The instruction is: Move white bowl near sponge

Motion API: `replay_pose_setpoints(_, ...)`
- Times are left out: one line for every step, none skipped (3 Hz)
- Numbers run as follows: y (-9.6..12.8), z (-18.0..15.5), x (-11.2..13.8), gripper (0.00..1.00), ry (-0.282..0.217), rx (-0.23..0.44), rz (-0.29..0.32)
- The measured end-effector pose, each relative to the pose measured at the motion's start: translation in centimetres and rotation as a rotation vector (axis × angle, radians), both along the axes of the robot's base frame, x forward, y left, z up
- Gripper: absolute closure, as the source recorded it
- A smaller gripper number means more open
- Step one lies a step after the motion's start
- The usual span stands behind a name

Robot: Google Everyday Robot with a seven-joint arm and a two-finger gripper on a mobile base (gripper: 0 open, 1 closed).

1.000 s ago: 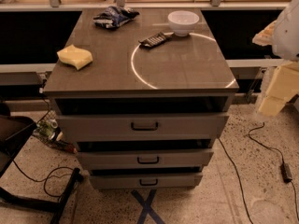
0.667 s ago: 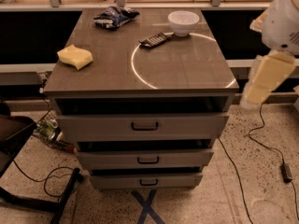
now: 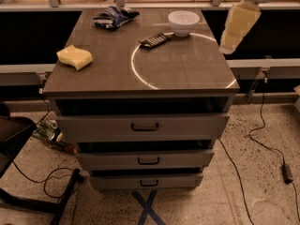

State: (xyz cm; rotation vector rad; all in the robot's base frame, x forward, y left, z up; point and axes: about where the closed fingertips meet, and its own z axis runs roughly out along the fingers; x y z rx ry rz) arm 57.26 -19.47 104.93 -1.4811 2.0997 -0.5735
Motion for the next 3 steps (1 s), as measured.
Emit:
replay_pose_setpoints(0.0, 0.0, 0.0, 0.00, 0.001, 0.001, 0.000)
replay_pose_setpoints(-0.2, -1.7, 2.1, 0.00, -0.013, 0.039, 0.014)
replay_pose_setpoints(0.0, -5.2, 7.4, 0.00, -0.021, 0.103, 0.064)
